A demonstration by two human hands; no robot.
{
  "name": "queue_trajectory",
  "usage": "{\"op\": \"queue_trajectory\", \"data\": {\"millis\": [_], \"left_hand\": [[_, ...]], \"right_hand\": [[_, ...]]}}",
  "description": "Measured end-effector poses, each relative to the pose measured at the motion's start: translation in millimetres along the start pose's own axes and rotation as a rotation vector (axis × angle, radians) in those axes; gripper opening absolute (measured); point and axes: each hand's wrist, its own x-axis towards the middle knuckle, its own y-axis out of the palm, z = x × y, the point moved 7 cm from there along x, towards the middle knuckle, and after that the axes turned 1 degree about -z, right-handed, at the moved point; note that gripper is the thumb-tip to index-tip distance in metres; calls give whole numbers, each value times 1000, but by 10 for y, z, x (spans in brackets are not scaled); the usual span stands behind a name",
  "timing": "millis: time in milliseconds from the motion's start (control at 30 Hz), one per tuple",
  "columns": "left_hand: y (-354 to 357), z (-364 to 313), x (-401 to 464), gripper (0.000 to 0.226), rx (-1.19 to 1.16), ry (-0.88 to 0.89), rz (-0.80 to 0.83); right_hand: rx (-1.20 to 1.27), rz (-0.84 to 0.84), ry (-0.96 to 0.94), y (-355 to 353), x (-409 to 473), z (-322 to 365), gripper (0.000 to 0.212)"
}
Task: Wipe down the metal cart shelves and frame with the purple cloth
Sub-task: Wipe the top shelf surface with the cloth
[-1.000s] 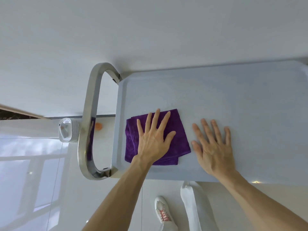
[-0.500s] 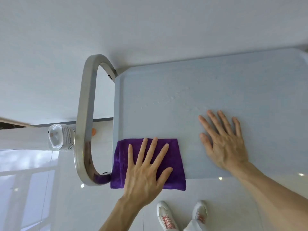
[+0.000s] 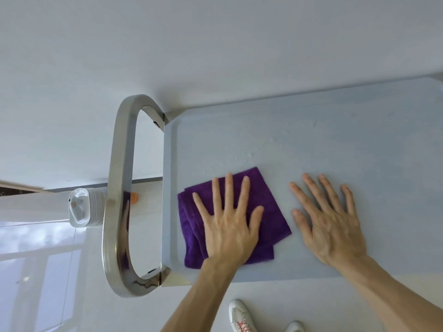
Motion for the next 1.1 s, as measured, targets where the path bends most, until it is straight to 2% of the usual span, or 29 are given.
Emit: {"op": "queue_trajectory", "data": {"millis": [100,200,333,400,467,633,833,967,1100], "left_hand": [[76,-12,-347,66,-10,134,13],[82,318,-630,67,-17,154,27],[-40,731,-257,67,20,-30,9],[-103,784,159,67,17,-150,-17],[-140,682,576,68,-2,-194,-30],[-99,94,1003,68,-13,-47,-21],[0,89,292,66,24,103,-17],[19,432,-50,66,58,86,8],[-145,689,603,66,65,-24,-11]], "right_hand": [[-2,3,-5,-4,0,1,58],[1,-3,-11,-12,2,1,58],[3,-11,-6,-12,-2,-10,58],[4,-22,-9,-15,5,-13,58],[3,-26,-11,-10,11,-30,58],[11,-30,-17,-21,-5,-22,57],[1,10,-8,-10,10,-18,57],[14,-15,5,-9,-2,-9,57],[36,-46,-2,-10,15,-31,57]]}}
